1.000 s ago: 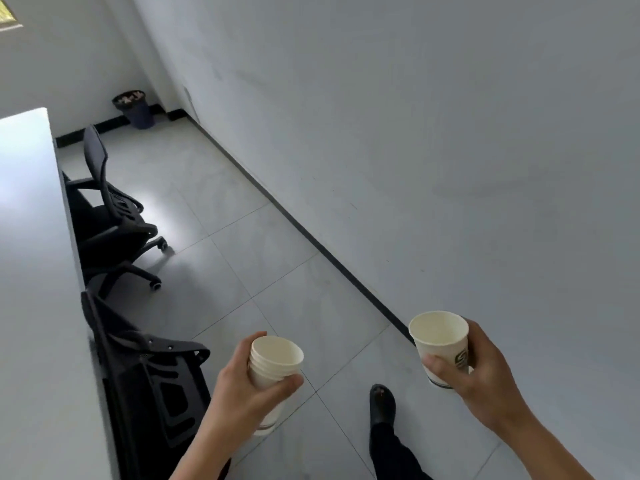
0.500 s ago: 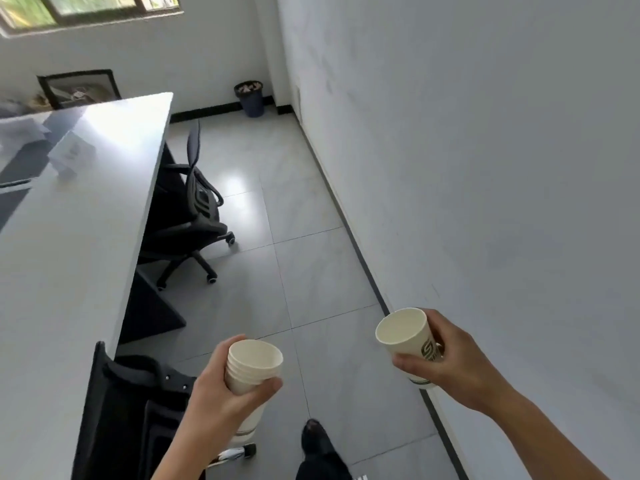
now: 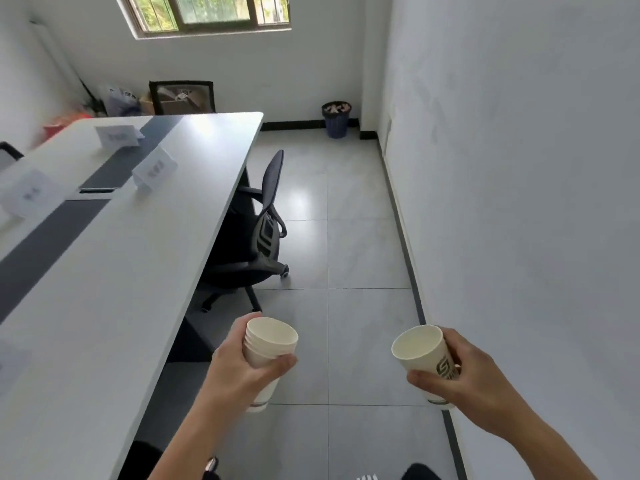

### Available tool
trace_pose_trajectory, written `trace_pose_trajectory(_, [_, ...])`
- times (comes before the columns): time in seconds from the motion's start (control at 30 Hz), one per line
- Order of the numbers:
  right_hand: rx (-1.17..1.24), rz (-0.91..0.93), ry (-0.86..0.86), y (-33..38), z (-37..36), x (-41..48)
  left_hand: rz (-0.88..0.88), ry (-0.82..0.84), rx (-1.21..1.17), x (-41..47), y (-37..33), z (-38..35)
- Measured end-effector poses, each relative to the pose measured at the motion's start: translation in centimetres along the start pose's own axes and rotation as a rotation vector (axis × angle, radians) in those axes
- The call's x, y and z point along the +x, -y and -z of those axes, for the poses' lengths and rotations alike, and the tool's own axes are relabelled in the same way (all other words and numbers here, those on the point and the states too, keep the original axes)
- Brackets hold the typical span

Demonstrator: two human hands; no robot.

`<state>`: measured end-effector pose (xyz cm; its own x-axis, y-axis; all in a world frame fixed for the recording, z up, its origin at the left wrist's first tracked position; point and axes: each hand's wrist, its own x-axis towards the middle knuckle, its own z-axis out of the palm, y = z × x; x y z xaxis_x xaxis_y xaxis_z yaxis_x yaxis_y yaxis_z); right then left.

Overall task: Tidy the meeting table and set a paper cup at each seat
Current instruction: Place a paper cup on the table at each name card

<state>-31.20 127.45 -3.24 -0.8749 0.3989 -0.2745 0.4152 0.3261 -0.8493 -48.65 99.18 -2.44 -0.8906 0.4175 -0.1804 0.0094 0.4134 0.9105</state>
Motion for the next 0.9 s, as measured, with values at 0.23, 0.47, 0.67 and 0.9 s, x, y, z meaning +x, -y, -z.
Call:
trace_pose_trajectory(0.23, [-0.104,0.074,0.177,2.6,0.7,16.6,0.128,-0.193,-0.038,9.5,0.4,1.5])
trace_pose_trajectory(0.47, [-0.263,0.197,0.427,8.8,-0.7,34.8,0.275,-0.516,-0.073,15.7,-0.7,3.3])
trace_pose_trajectory(0.67, [-0.381,0.390,0.728,17.5,-8.7,43.7,0.410,-0.825,-0.124,14.5,-0.4,5.0])
trace_pose_trajectory(0.9, [-0.488,0.529,0.991,23.5,-22.4,44.0,0.560,-1.094,-0.221,10.5,3.9,9.9])
